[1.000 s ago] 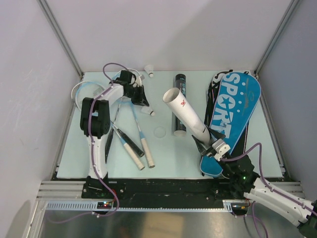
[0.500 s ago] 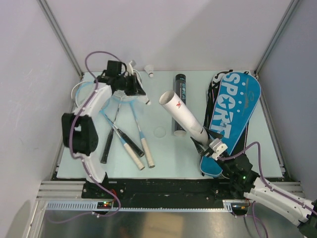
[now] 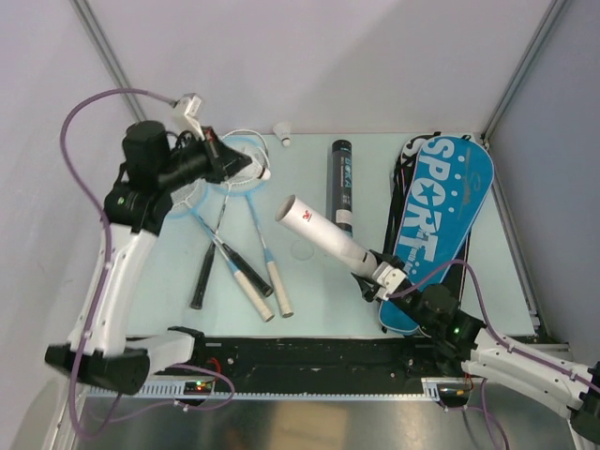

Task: Pack up the badminton gear
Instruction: Place the shuttlecock at the shuttle tube.

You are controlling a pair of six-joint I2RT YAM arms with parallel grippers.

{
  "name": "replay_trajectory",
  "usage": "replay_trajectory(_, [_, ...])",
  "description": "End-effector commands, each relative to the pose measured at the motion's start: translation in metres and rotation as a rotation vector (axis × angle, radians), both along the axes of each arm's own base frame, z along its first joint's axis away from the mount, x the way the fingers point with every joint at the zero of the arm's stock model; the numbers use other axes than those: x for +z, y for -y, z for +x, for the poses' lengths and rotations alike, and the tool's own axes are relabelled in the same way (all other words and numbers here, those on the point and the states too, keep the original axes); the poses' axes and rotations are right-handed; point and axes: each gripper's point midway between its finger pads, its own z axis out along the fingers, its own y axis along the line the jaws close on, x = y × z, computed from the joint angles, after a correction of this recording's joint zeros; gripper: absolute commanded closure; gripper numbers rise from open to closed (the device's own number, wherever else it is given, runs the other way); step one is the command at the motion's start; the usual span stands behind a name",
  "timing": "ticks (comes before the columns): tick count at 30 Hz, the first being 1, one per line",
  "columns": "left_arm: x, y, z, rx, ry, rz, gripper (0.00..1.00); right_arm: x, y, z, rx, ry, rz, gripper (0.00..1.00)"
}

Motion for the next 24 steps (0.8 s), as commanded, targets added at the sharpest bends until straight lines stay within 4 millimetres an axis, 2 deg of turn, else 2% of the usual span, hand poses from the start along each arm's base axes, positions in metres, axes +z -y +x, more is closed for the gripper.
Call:
replay_trajectory(1, [0.013, 0.002, -0.042, -0.037, 0.045, -0.036, 1.0, 0.04, -0.008, 0.0, 0.024, 0.065, 0.052, 0.62])
replay_trajectory(6, [0.001, 0.011, -0.077, -0.119, 0.008, -0.078, 1.0, 0.043, -0.012, -0.001, 0.034, 0.062, 0.063, 0.62])
replay_trajectory(10, [-0.009, 0.016, -0.091, -0.139, -0.006, -0.078, 1.0, 0.047, -0.016, -0.004, 0.05, 0.062, 0.083, 0.62])
replay_trajectory(17, [-0.023, 0.021, -0.096, -0.147, -0.03, -0.072, 1.0, 0.051, -0.024, -0.009, 0.074, 0.07, 0.088, 0.62])
replay_trajectory(24, [-0.027, 0.039, -0.11, -0.227, -0.07, -0.144, 1.0, 0.061, -0.031, -0.014, 0.099, 0.088, 0.124, 0.62])
